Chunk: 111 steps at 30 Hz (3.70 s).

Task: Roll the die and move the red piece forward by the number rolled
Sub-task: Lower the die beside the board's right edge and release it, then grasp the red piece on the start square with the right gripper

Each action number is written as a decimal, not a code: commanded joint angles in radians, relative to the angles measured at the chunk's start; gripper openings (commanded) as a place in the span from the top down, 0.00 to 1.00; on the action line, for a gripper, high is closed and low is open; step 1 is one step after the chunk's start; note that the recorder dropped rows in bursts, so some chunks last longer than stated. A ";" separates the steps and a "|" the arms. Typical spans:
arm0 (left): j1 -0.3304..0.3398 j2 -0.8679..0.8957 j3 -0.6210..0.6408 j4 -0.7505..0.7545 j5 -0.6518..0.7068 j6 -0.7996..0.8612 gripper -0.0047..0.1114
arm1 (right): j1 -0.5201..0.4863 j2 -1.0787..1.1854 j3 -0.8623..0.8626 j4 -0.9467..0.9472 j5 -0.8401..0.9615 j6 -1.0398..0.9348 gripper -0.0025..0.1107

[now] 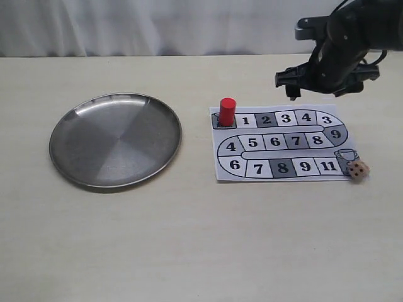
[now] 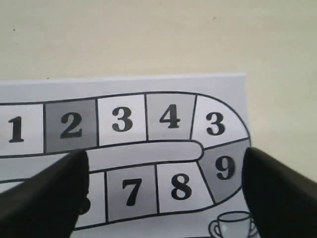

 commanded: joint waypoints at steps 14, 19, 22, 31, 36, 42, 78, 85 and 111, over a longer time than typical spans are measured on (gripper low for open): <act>-0.008 -0.001 0.002 -0.002 -0.010 -0.001 0.96 | -0.121 -0.210 0.030 -0.086 0.492 -0.331 0.94; -0.008 -0.001 0.002 -0.002 -0.010 -0.001 0.96 | -0.219 -0.179 0.161 0.047 0.511 -0.561 0.94; -0.008 -0.001 0.002 -0.002 -0.010 -0.001 0.96 | -0.252 -0.146 0.283 0.062 0.457 -0.697 0.94; -0.008 -0.001 0.002 -0.002 -0.010 -0.001 0.96 | -0.256 -0.013 0.449 -0.065 0.358 -0.818 0.94; -0.008 -0.001 0.002 -0.002 -0.010 -0.001 0.96 | -0.256 -0.004 0.447 -0.072 0.358 -0.809 0.94; -0.008 -0.001 0.002 -0.002 -0.010 -0.001 0.96 | -0.256 -0.004 0.447 -0.072 0.358 -0.809 0.94; -0.008 -0.001 0.002 -0.002 -0.010 -0.001 0.96 | -0.355 -0.291 0.586 0.216 0.062 -1.052 0.94; -0.008 -0.001 0.002 -0.002 -0.010 -0.001 0.96 | -0.352 -0.308 0.559 0.255 0.062 -1.048 0.94; -0.008 -0.001 0.002 -0.002 -0.010 -0.001 0.96 | 0.117 -0.133 0.105 0.618 -0.157 -0.814 0.37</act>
